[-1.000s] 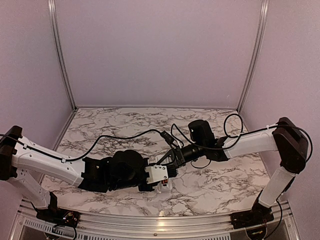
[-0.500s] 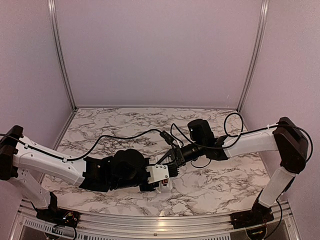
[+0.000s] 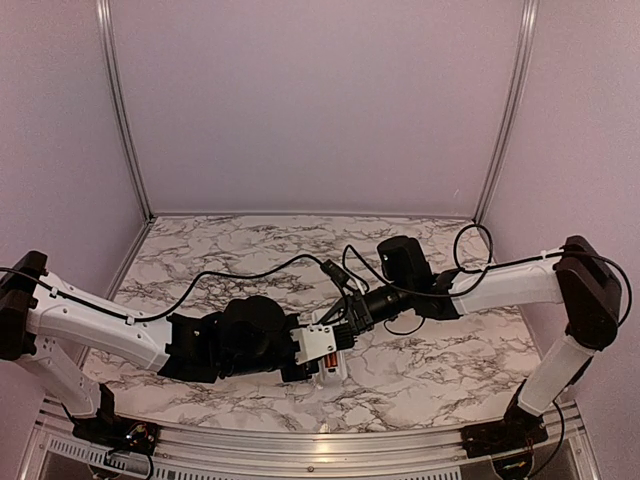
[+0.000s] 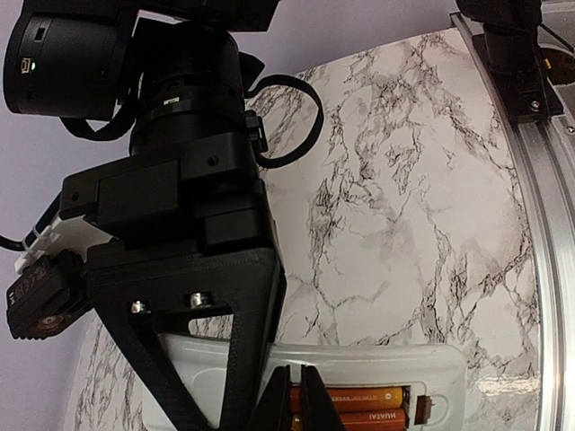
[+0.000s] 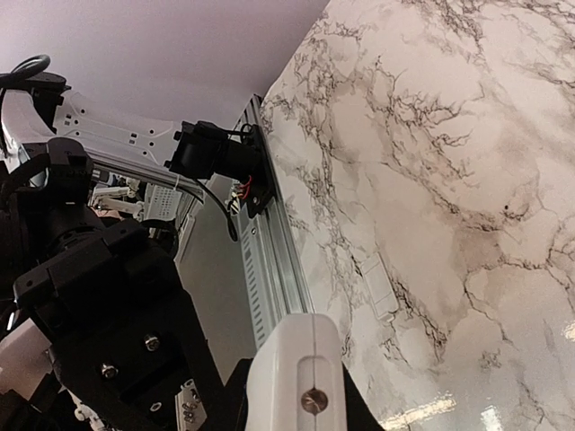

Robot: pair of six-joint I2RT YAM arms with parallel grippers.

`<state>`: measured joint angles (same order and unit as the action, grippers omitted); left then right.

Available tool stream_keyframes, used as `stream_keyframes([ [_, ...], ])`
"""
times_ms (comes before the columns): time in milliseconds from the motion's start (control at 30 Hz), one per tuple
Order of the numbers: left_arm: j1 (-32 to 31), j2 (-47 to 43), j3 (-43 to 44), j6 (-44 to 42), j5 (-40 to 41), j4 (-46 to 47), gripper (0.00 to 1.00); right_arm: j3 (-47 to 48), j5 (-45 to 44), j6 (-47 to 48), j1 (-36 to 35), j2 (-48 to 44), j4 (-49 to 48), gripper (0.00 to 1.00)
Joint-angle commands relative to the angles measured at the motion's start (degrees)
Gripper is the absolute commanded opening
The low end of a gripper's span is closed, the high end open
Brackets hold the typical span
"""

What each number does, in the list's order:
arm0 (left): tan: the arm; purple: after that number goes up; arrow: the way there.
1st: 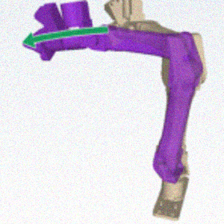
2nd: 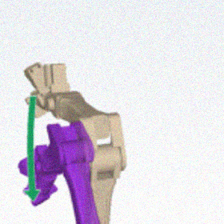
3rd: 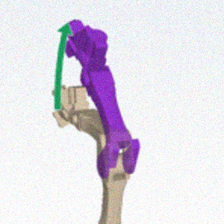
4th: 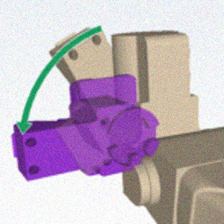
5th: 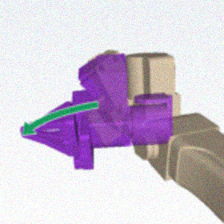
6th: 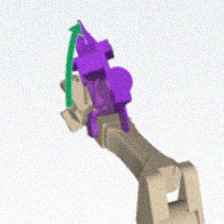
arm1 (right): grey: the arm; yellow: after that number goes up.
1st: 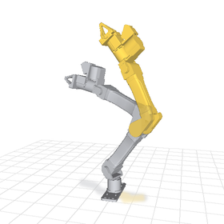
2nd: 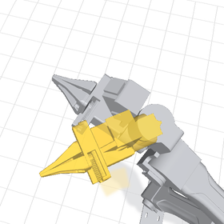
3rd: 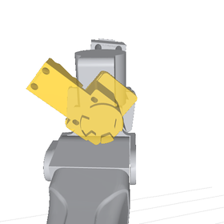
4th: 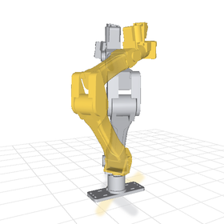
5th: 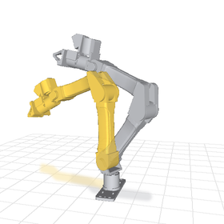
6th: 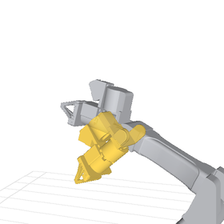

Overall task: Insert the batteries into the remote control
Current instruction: Load the battery into the battery compartment.

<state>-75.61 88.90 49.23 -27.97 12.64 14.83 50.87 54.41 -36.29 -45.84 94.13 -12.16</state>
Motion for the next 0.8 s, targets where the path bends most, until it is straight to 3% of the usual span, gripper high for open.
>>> stream_keyframes([
  [0,-0.27,1.53,-2.16,1.47,-5.41,-3.05,0.05,3.71,1.7,-0.35,-0.43,-4.01,-4.45,0.0],
  [467,0.61,2.46,-7.09,2.58,-2.91,0.27,0.01,2.68,4.13,-2.72,-0.12,-7.28,-9.46,0.0],
  [767,0.64,4.03,-6.83,0.03,1.83,-4.1,0.0,2.41,5.01,-4.36,-0.12,-8.89,-11.29,0.0],
])
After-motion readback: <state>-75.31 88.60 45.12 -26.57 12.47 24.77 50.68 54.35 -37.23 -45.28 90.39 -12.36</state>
